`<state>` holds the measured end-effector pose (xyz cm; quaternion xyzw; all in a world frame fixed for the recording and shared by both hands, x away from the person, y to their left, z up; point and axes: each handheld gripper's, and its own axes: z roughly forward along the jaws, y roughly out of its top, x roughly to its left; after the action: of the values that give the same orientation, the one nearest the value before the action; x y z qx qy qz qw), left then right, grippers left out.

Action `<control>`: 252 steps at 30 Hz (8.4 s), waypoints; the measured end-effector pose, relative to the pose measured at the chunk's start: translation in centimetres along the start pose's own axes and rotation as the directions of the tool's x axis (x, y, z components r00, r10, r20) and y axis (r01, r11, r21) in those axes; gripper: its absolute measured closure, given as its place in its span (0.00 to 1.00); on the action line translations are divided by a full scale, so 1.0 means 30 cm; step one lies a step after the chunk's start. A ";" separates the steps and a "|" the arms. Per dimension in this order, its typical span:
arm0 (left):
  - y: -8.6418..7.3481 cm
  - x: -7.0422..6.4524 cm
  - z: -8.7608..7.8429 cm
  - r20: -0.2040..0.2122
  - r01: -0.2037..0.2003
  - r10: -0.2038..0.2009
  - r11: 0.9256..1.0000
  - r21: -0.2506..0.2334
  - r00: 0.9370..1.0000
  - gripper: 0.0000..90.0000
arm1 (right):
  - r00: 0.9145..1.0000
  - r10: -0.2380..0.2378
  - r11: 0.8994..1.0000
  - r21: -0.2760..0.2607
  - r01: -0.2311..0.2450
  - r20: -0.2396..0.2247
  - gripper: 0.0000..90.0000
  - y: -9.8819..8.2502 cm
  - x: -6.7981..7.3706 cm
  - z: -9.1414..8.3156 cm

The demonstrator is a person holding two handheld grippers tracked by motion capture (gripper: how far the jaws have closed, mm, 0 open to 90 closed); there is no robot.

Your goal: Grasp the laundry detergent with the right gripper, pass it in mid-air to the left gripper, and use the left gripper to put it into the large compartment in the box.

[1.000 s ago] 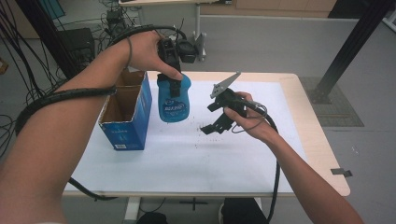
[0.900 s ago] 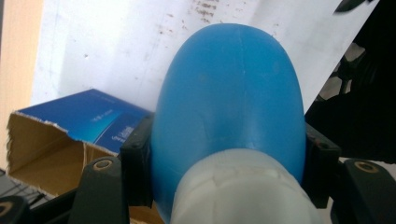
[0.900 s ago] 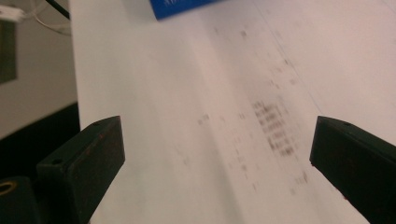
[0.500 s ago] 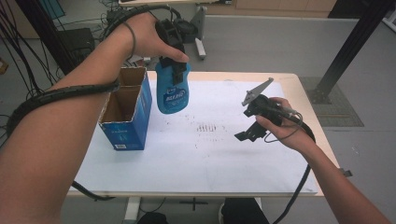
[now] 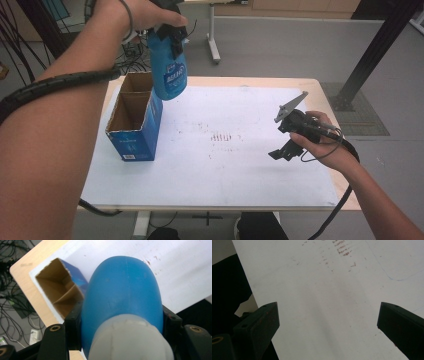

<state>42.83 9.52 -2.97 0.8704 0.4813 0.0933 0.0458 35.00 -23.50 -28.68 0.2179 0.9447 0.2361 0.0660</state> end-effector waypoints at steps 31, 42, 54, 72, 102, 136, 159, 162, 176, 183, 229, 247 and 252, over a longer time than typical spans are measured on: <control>-0.168 0.309 -0.067 -0.038 0.497 -0.500 0.865 -0.064 0.865 0.42 | 1.000 -0.021 1.000 -0.003 0.021 0.021 0.05 -0.019 0.008 -0.035; -0.172 0.342 0.011 -0.037 0.543 -0.545 0.838 -0.052 0.837 0.42 | 1.000 -0.004 1.000 0.015 0.004 0.011 0.05 -0.051 -0.010 -0.020; -0.178 0.362 0.084 -0.016 0.565 -0.566 0.824 -0.042 0.824 0.42 | 1.000 0.002 1.000 0.026 -0.002 -0.001 0.05 -0.073 -0.018 -0.003; -0.196 0.375 0.242 -0.010 0.575 -0.575 0.818 -0.013 0.818 0.42 | 1.000 0.005 0.999 0.038 -0.005 -0.002 0.05 -0.096 -0.025 0.015; -0.268 0.356 0.586 0.002 0.566 -0.567 0.823 0.037 0.824 0.42 | 1.000 0.001 0.998 0.058 -0.002 0.012 0.05 -0.089 -0.022 0.032; -0.292 0.305 0.806 -0.008 0.543 -0.544 0.837 0.060 0.839 0.42 | 1.000 0.004 0.997 0.074 -0.004 0.005 0.05 -0.103 -0.018 0.064; -0.295 0.304 0.823 -0.016 0.546 -0.546 0.837 0.049 0.838 0.41 | 1.000 0.006 0.997 0.071 -0.007 0.015 0.05 -0.092 -0.028 0.053; -0.294 0.304 0.823 -0.016 0.546 -0.545 0.837 0.049 0.838 0.41 | 1.000 0.004 0.997 0.072 -0.005 0.017 0.05 -0.092 -0.029 0.051; -0.295 0.305 0.824 -0.020 0.550 -0.549 0.834 0.043 0.835 0.41 | 1.000 0.006 0.997 0.073 -0.007 0.021 0.05 -0.088 -0.038 0.039; -0.298 0.304 0.824 -0.021 0.549 -0.549 0.835 0.037 0.836 0.41 | 1.000 0.002 0.997 0.071 -0.004 0.026 0.05 -0.086 -0.041 0.031; -0.296 0.300 0.825 -0.029 0.548 -0.547 0.836 0.030 0.836 0.41 | 1.000 -0.001 0.997 0.075 -0.001 0.019 0.05 -0.081 -0.038 0.028; -0.300 0.297 0.825 -0.029 0.548 -0.548 0.836 0.023 0.836 0.41 | 1.000 -0.006 0.998 0.070 0.005 0.016 0.05 -0.081 -0.036 0.025; -0.302 0.297 0.825 -0.029 0.547 -0.547 0.837 0.020 0.837 0.41 | 1.000 -0.009 0.997 0.072 0.008 0.018 0.05 -0.078 -0.036 0.020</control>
<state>45.06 22.13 -27.67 0.6963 0.7113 0.0792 0.0534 35.21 -25.57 -30.30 0.2182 0.9528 0.1997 0.0680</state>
